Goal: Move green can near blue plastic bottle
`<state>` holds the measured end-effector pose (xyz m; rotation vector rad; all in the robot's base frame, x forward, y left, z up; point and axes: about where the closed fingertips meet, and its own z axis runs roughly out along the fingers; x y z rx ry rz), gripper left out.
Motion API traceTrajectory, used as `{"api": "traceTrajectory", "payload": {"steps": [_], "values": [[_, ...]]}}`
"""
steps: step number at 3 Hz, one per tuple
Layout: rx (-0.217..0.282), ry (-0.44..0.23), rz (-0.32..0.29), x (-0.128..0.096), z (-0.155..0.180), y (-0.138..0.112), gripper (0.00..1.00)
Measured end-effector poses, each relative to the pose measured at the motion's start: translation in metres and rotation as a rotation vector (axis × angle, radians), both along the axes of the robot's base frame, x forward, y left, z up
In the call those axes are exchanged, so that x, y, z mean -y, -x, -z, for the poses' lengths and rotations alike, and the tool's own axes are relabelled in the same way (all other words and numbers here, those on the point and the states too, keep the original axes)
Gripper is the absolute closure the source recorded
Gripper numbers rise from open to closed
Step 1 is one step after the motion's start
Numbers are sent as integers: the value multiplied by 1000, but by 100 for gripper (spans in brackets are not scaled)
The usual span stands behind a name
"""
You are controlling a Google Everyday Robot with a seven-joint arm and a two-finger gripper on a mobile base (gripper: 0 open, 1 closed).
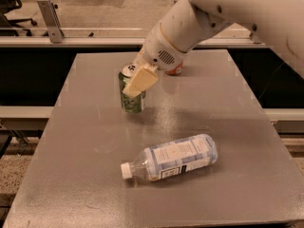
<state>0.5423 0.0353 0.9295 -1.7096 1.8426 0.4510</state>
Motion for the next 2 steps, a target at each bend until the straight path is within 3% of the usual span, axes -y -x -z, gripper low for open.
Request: {"api": "traceTrajectory", "payload": {"steps": [2], "values": [[-25, -4, 30, 42, 2, 47, 100]]}}
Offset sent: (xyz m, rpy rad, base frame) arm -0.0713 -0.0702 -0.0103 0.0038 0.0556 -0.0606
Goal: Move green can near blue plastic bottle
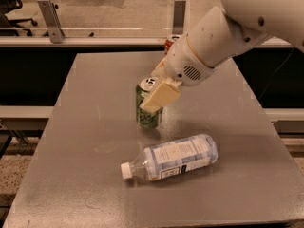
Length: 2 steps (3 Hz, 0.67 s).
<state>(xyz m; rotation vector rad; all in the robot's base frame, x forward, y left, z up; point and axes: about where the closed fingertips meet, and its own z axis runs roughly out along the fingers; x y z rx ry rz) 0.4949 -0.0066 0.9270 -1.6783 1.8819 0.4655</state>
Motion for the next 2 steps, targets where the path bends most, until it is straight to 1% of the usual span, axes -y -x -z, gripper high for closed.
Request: {"api": "traceTrajectory", "payload": {"steps": [1, 2], "values": [[-22, 6, 21, 16, 8, 16, 100], [-43, 18, 41, 26, 17, 25, 87]]}}
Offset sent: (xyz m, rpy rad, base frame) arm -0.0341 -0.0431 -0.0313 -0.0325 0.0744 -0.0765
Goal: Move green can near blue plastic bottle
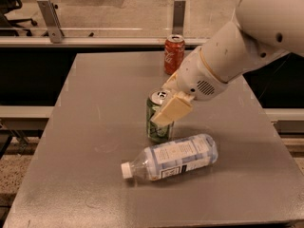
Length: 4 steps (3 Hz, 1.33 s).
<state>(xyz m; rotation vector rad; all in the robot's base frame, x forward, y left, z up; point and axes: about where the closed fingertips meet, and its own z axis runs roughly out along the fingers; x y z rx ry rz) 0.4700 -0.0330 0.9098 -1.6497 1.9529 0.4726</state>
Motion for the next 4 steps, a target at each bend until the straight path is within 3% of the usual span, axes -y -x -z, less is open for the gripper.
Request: {"api": "traceTrajectory", "payload": {"steps": [1, 3, 4], "values": [[-21, 18, 17, 8, 10, 7, 55], [-26, 32, 29, 12, 15, 9, 9], [-26, 33, 26, 11, 15, 10, 0]]}}
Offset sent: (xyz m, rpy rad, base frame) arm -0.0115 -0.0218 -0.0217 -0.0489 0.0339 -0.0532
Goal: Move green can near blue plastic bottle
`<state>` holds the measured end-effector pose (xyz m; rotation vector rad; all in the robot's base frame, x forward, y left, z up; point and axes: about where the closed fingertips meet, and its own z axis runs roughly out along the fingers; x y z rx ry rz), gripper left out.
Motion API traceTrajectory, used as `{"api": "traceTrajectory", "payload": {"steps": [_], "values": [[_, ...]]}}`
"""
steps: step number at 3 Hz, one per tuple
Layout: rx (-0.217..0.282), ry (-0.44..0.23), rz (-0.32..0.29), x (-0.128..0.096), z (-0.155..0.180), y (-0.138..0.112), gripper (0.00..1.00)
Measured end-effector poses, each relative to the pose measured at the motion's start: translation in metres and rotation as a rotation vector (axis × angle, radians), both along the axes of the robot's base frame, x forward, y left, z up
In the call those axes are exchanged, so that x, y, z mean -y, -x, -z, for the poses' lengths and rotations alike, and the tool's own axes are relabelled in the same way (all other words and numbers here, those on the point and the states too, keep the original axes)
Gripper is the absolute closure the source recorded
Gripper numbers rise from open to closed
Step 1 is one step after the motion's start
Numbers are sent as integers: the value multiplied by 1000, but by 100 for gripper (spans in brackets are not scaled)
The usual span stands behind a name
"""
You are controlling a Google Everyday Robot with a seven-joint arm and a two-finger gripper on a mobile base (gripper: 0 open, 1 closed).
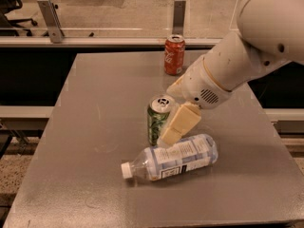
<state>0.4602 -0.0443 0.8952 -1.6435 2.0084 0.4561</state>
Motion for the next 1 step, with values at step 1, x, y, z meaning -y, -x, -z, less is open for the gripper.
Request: {"api": "traceTrajectory", "payload": {"steps": [1], "values": [[0, 0, 0, 0, 0, 0, 0]]}}
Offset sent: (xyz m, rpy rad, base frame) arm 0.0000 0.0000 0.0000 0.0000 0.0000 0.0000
